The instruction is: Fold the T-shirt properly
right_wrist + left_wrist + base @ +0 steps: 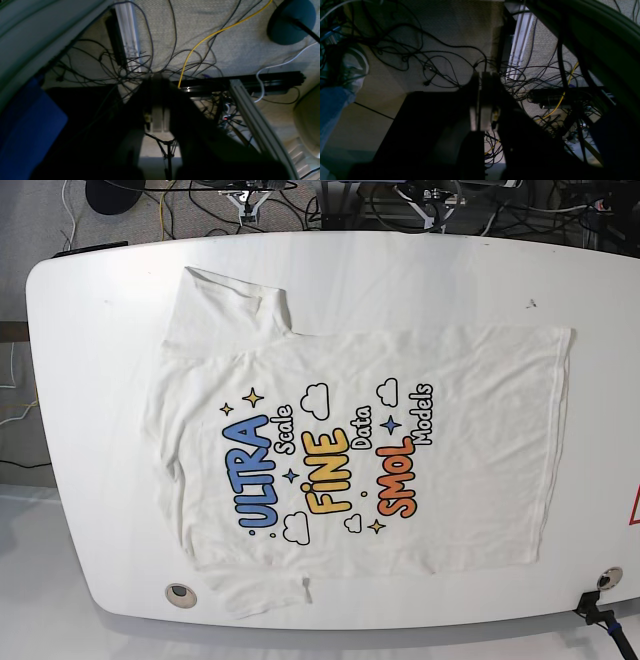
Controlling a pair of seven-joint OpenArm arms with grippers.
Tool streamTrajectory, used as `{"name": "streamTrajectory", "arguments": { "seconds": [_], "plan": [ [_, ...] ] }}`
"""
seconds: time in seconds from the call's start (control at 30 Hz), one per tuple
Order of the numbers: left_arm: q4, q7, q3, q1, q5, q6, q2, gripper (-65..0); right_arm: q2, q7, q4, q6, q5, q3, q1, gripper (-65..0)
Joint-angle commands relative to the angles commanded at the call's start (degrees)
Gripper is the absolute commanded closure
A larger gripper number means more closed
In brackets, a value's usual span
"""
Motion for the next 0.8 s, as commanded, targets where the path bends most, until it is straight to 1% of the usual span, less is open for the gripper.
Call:
{"name": "streamTrajectory", "arguments": {
  "seconds": [0.23,0.8],
  "plan": [
    [0.0,0.8,-0.2,0.0,0.1,0.1,-0.2,-1.0,0.0,-0.2,-0.1,0.08,0.0,0.3,-0.2,0.0],
    [-0.7,0.6,0.0,-0.1,0.5,0.2,-0.4,-1.2,0.0,-0.3,0.1,0.04,0.3,0.3,-0.8,0.0]
  ]
}}
